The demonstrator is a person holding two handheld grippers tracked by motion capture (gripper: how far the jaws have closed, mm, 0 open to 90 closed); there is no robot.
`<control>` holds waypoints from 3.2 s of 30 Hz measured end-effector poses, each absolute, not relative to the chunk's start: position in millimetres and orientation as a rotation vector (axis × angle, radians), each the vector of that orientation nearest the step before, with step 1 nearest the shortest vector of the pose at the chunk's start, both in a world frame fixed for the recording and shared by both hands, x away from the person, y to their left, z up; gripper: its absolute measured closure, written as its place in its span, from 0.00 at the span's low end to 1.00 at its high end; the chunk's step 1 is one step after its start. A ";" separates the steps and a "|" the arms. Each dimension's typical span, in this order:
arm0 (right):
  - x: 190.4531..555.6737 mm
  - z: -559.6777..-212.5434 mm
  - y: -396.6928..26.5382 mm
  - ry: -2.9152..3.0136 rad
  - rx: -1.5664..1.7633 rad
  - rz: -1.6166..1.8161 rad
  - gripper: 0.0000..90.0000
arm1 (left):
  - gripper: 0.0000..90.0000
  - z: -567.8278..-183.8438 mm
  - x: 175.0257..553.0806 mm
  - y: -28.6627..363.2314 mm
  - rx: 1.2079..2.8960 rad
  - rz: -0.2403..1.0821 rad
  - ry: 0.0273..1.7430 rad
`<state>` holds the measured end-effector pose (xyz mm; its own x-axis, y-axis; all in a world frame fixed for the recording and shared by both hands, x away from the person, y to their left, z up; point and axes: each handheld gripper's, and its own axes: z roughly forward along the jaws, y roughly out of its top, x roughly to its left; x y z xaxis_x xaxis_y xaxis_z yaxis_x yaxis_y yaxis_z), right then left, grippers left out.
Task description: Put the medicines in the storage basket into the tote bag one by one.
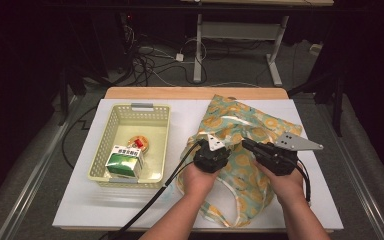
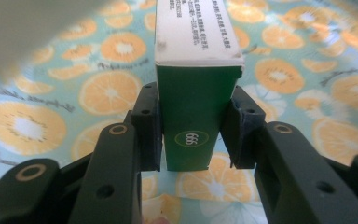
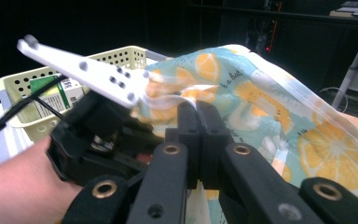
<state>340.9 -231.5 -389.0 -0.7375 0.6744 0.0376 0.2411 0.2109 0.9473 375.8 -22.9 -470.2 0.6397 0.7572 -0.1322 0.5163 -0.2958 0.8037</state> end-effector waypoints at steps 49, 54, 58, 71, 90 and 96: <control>340.2 -387.3 -235.9 2.098 0.865 1.531 1.00 | 0.00 -418.4 290.8 108.5 1.921 0.270 0.943; 340.7 -388.0 -236.3 2.099 0.860 1.527 1.00 | 0.00 -418.4 292.4 132.7 1.916 0.307 0.991; 341.1 -388.3 -236.7 2.099 0.861 1.527 1.00 | 0.00 -419.1 291.5 148.8 1.935 0.372 1.026; 340.9 -390.6 -236.4 2.108 0.869 1.521 1.00 | 0.00 -418.0 294.9 187.1 1.896 0.406 1.115; 340.3 -390.2 -238.3 2.106 0.872 1.531 1.00 | 0.00 -421.2 292.9 239.1 1.833 0.448 1.249; 340.1 -390.0 -239.5 2.107 0.873 1.534 1.00 | 0.00 -423.2 293.1 247.9 1.821 0.478 1.295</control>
<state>340.1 -239.5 -390.0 -0.7293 0.6825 0.0475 0.2548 0.2066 0.9447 293.1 247.9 -423.2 0.3959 0.9056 -0.1525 0.5894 -0.1232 0.7984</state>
